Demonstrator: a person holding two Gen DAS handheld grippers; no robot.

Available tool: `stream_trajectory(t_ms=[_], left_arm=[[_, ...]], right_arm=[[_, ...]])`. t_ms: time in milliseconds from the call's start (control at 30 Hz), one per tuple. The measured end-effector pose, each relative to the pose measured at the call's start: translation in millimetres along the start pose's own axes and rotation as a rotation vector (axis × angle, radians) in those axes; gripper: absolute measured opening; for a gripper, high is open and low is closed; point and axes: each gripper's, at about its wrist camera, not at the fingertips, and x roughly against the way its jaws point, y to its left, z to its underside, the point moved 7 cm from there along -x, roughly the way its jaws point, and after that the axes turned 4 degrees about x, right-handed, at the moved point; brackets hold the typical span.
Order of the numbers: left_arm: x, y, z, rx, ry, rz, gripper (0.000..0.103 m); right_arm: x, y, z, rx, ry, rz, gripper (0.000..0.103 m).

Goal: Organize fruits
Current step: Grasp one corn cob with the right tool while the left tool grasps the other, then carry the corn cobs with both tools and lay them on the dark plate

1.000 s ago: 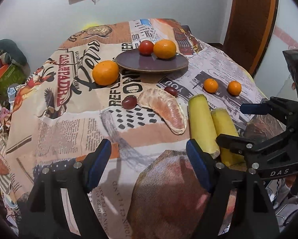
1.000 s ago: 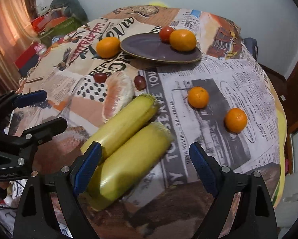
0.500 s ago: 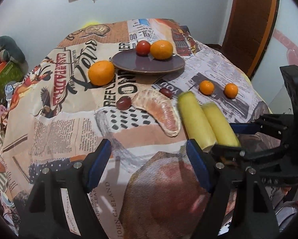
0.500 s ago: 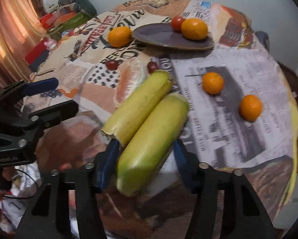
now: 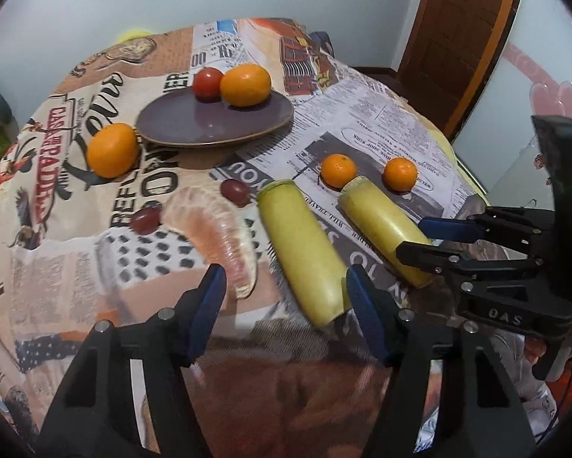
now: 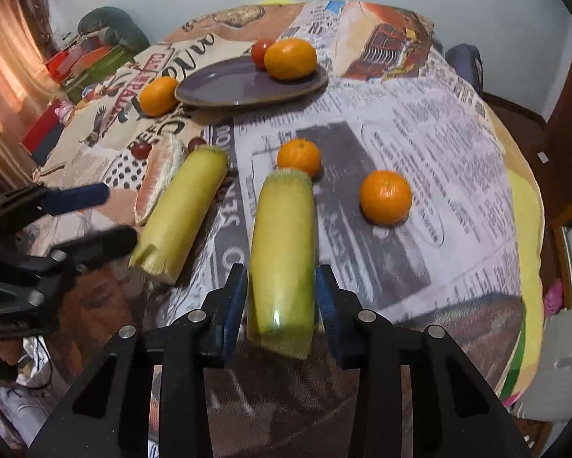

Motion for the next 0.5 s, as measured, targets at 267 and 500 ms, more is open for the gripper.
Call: stream_trajectory(t_ms=[267,500], left_arm=[[-33,-3,-16,0.058,0.06,0.024,0.054],[-58,-3,-26,0.085,0.105,0.033,0.045]], right_arm=[[-4,-10,-14,0.013,-0.018,-0.013,0.034],[-19,-14,-18,0.02,-0.002,-0.036,0.038]])
